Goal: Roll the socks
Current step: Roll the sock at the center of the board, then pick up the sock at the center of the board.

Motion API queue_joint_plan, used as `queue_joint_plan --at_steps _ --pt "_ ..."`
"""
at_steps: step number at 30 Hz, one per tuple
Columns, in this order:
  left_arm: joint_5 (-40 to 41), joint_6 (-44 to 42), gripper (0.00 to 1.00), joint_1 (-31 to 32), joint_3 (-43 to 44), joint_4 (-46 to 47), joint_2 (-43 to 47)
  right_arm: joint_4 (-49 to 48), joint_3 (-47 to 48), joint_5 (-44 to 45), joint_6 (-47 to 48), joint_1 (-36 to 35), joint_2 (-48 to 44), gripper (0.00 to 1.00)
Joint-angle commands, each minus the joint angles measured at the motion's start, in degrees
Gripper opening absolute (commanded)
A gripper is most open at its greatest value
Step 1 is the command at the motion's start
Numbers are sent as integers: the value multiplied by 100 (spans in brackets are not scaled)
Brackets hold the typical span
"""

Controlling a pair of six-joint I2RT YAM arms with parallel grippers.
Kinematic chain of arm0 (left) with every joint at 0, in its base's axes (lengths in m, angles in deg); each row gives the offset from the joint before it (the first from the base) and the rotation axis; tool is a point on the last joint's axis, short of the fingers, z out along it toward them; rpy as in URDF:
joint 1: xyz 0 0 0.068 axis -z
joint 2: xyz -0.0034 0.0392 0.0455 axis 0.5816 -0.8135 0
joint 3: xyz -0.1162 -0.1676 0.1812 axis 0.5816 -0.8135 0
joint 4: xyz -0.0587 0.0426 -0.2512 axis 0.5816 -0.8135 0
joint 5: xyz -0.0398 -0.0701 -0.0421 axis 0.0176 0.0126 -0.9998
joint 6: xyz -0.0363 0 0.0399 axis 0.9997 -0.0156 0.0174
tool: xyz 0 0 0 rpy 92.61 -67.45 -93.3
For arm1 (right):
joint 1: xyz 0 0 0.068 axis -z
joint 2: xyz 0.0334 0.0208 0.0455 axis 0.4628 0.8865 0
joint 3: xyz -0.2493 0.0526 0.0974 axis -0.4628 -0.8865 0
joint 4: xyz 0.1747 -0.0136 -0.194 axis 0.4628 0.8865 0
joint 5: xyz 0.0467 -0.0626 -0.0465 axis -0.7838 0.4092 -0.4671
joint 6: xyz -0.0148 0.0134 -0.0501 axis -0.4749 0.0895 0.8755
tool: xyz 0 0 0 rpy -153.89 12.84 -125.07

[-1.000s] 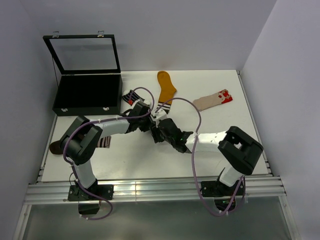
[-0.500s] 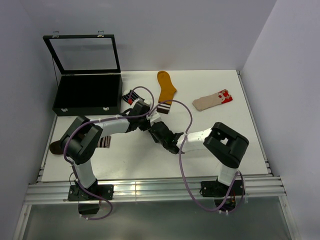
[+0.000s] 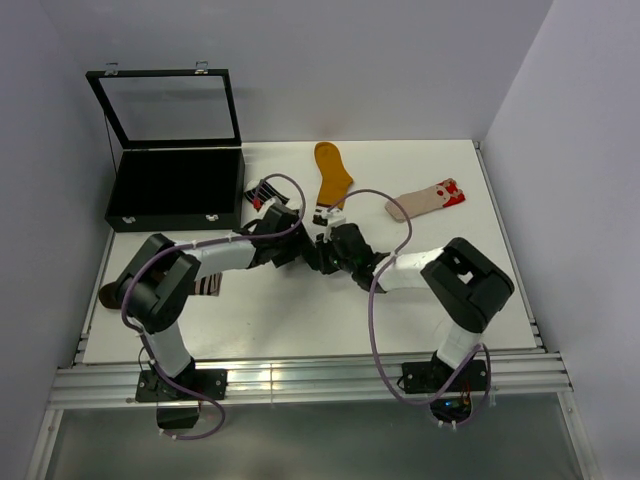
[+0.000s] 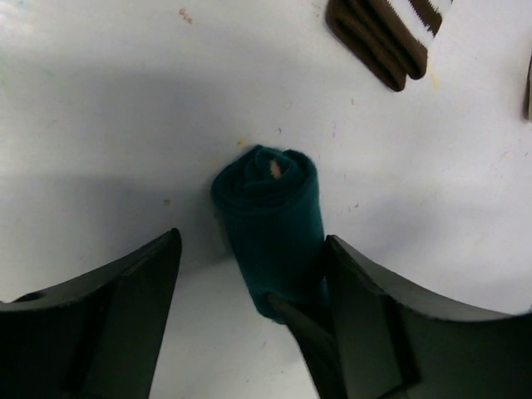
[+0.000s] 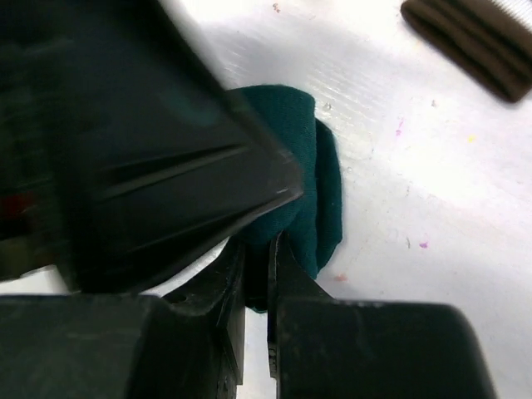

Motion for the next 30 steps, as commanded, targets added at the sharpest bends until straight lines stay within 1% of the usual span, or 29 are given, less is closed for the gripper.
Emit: queue_joint_plan --at_steps 1,3,4,7,8,9,11,16,19,25,30 --pt "192 57 77 32 -256 -49 410 153 -212 -1707 -652 421 162 0" --pt "297 136 81 32 -370 21 568 -100 -247 -2140 -837 675 294 0" --pt "333 162 82 23 -406 39 621 -206 -265 -2516 -1038 747 347 0" --pt "429 233 83 23 -555 153 806 -690 -361 -3098 -1503 1080 532 0" --pt "438 250 83 23 -599 206 858 -813 -396 -3440 -1645 1168 628 0" --pt "447 259 83 23 -652 206 946 -1058 -414 -3565 -1777 1247 672 0" --pt "395 294 83 23 -810 478 1017 -1183 -397 -3846 -2050 1432 804 0" --pt "315 487 83 32 -1354 1048 1298 -1411 -256 -4269 -2568 1652 1234 0" --pt "272 505 84 41 -1540 1313 1360 -1587 -203 -4506 -2831 1670 1419 0" --pt "158 558 84 41 -1628 1691 1044 -2097 -238 -4787 -3438 1802 1762 0" --pt "113 619 81 50 -1637 1902 807 -2000 -159 -4849 -3518 1872 1912 0"
